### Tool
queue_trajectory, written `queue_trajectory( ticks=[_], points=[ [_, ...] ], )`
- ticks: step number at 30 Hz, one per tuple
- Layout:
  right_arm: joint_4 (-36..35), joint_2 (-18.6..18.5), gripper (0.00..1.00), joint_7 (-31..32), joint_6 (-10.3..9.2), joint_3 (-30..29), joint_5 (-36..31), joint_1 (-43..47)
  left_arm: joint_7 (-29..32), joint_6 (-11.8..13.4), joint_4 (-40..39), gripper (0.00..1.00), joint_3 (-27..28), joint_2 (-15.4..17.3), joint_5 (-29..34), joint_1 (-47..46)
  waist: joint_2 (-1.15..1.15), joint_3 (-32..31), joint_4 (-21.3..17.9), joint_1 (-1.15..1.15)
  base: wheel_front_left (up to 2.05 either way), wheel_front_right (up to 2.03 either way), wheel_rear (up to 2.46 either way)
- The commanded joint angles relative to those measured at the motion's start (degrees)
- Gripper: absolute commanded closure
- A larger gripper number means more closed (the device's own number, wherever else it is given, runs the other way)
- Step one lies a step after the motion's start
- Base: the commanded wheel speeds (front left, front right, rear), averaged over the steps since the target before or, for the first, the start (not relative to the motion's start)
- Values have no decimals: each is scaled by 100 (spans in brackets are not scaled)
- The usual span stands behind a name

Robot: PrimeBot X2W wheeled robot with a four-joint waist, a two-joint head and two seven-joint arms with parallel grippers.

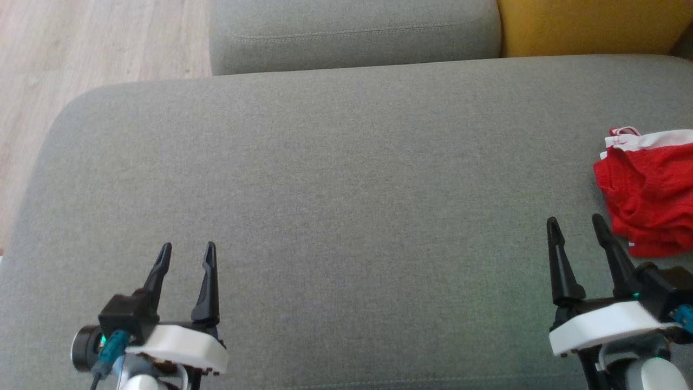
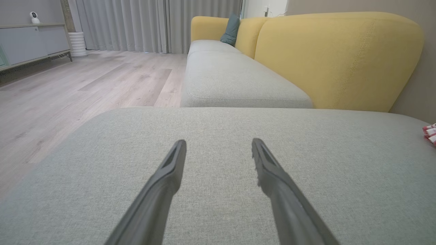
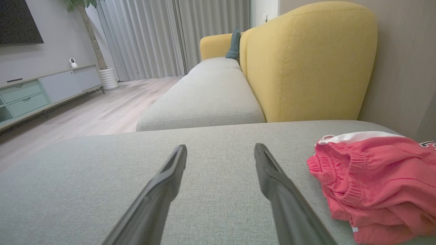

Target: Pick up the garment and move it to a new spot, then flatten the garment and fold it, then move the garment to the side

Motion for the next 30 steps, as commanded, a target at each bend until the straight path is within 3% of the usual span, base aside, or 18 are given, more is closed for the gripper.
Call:
queue_trajectory(
  ticks=[1, 5, 6, 10, 30],
  points=[
    [-200, -31, 0, -29, -5, 157, 44, -186, -28, 47, -153, 0, 165, 84, 4, -291, 0, 3, 2, 0, 0, 0, 0],
    [-193, -31, 0, -42, -5, 162, 80, -210, -29, 59, -155, 0, 143, 89, 18, -329, 0, 31, 11, 0, 0, 0, 0],
    [23, 0, 100, -9, 0, 6, 50, -3, 0, 47, 15, 100, -18, -7, 0, -7, 0, 39, 13, 0, 0, 0, 0],
    [411, 2, 100, -8, 0, 11, 77, 62, 10, 42, 345, 100, -30, -60, -24, 125, 0, 39, 13, 0, 0, 0, 0],
    [624, -77, 100, 9, -1, 31, 1493, -131, 316, -182, 404, 100, 268, -141, -1283, -30, 0, 16, 12, 0, 0, 0, 0]
  ],
)
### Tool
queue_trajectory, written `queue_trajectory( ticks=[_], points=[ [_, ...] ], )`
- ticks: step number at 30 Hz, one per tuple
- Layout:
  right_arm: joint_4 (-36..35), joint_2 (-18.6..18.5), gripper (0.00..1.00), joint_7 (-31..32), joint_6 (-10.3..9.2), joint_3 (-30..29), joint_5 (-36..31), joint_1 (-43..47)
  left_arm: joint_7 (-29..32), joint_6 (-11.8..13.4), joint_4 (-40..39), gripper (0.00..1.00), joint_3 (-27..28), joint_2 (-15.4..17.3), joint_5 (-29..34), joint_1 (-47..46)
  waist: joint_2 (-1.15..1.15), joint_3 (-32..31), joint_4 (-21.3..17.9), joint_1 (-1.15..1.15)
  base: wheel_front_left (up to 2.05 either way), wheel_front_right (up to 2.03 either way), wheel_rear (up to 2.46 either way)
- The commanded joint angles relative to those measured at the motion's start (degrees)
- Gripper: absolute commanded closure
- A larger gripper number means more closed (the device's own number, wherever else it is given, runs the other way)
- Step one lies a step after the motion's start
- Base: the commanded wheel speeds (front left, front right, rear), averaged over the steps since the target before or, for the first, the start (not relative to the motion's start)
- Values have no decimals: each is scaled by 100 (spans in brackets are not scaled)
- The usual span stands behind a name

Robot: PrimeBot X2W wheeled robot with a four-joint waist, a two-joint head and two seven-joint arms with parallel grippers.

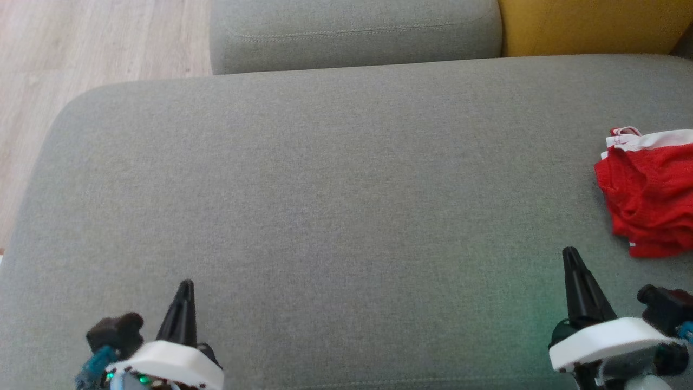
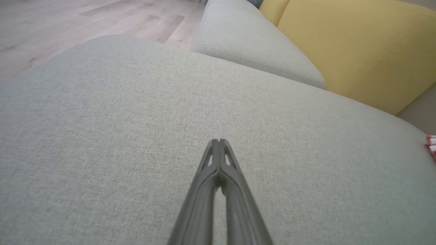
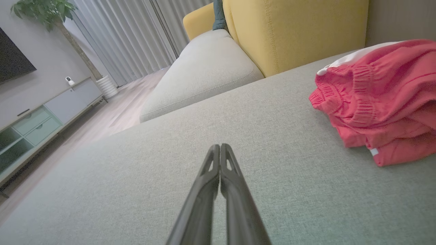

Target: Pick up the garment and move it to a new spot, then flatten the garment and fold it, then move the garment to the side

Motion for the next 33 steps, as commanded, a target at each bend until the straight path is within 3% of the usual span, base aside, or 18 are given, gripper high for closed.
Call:
queue_trajectory(
  ticks=[1, 33],
  points=[
    [-154, -80, 100, 15, -1, 22, 218, -266, 26, -45, -154, 100, 160, 24, -177, -294, 0, -2, 0, 0, 0, 0, 0],
    [177, -146, 100, 99, -2, -18, 2344, -562, 523, -395, -91, 100, 654, -127, -2094, -527, 0, -37, -1, 0, 0, 0, 0]
  ],
)
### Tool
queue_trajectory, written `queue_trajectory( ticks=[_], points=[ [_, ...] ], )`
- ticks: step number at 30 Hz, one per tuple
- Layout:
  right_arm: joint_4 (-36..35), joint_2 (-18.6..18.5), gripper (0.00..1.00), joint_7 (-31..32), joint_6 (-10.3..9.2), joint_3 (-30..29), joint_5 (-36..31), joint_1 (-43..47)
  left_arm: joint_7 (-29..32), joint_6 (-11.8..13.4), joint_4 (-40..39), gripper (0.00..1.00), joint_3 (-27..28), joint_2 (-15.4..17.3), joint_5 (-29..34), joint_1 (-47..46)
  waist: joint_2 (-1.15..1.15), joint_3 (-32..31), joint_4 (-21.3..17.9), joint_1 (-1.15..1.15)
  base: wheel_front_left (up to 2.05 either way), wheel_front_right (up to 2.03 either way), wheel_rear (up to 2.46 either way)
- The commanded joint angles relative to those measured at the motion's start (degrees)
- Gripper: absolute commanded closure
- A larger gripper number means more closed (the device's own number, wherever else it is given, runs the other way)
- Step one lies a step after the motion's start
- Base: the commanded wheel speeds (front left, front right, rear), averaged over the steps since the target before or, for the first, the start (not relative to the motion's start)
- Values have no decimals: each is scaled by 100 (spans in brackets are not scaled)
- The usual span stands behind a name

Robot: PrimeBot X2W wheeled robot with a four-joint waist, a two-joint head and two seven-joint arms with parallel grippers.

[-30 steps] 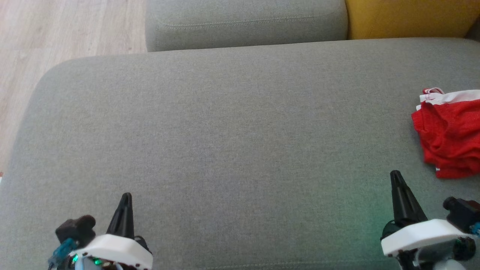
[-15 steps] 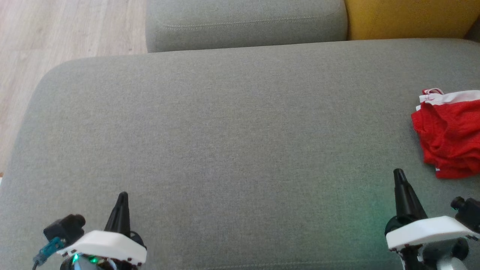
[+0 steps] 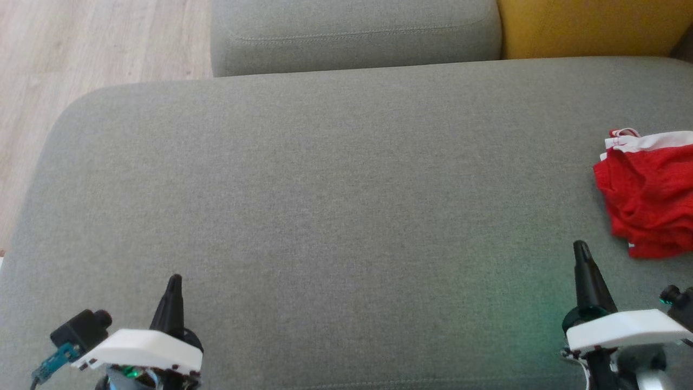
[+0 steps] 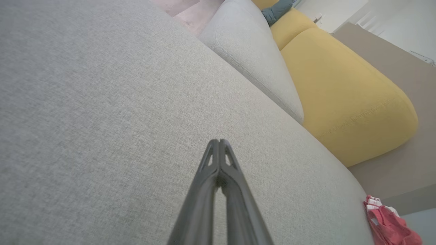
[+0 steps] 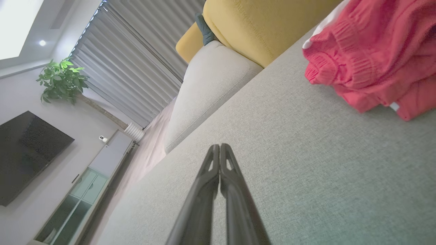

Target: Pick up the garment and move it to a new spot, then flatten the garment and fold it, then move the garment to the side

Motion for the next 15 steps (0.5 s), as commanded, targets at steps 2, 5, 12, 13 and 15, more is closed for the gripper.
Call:
queue_trajectory(
  ticks=[2, 5, 12, 13, 15],
  points=[
    [-141, -131, 100, 7, -2, 24, 223, -302, 47, -49, -152, 100, 201, 25, -189, -365, 0, -2, 0, 0, 0, 0, 0],
    [-109, -135, 100, 18, -2, 17, 426, -331, 97, -82, -145, 100, 251, 9, -373, -387, 0, -5, 0, 0, 0, 0, 0],
    [-34, -142, 100, 45, -3, -3, 896, -399, 212, -161, -129, 100, 367, -29, -801, -440, 0, -13, 0, 0, 0, 0, 0],
    [-23, -143, 100, 49, -3, -6, 963, -408, 229, -172, -127, 100, 384, -34, -862, -448, 0, -14, 0, 0, 0, 0, 0],
    [-1, -144, 100, 58, -3, -12, 1097, -428, 263, -195, -122, 100, 417, -45, -984, -463, 0, -17, -1, 0, 0, 0, 0]
  ],
)
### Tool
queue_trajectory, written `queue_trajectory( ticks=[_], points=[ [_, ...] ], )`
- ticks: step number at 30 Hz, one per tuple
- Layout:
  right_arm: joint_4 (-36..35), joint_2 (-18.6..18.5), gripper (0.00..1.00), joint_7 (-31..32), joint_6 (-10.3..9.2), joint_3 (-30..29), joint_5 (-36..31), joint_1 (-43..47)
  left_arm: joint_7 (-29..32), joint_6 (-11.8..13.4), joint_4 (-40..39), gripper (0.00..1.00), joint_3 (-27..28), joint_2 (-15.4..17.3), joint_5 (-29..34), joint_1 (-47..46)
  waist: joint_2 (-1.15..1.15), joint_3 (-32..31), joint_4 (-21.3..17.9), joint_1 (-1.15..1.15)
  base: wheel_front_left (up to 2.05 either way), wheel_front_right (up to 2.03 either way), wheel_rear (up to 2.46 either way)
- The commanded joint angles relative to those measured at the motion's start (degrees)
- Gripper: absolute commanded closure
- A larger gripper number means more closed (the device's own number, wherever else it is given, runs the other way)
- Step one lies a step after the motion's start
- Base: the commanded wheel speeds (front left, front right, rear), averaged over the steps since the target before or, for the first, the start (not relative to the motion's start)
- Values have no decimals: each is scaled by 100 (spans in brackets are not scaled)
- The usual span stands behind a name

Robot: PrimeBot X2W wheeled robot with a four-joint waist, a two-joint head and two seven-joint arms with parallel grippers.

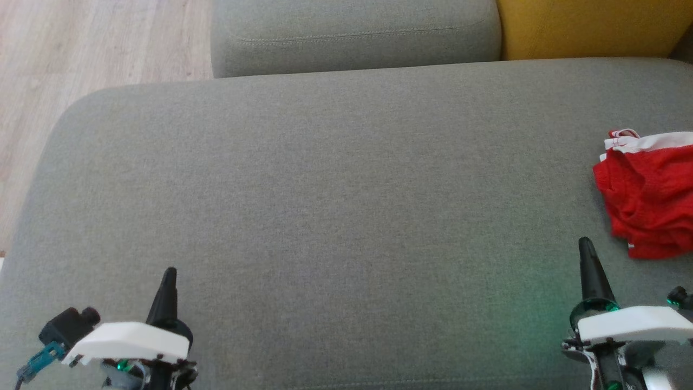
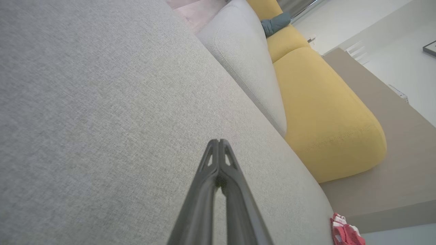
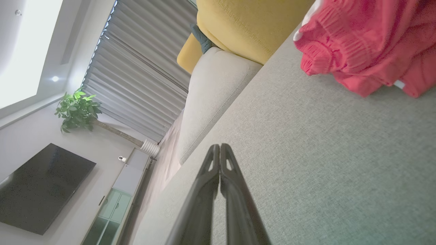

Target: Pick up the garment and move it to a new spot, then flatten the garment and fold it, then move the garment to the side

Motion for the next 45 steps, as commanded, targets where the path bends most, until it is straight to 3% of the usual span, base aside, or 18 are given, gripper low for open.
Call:
queue_trajectory(
  ticks=[1, 45],
  points=[
    [-130, -139, 100, 11, -3, 24, 231, -305, 29, -57, -165, 100, 226, 6, -195, -340, 0, -2, 0, 0, 0, 0, 0],
    [349, -149, 100, 222, -5, -148, 3154, -734, 779, -553, -63, 100, 982, -247, -2874, -678, 0, -52, -2, 0, 0, 0, 0]
  ],
)
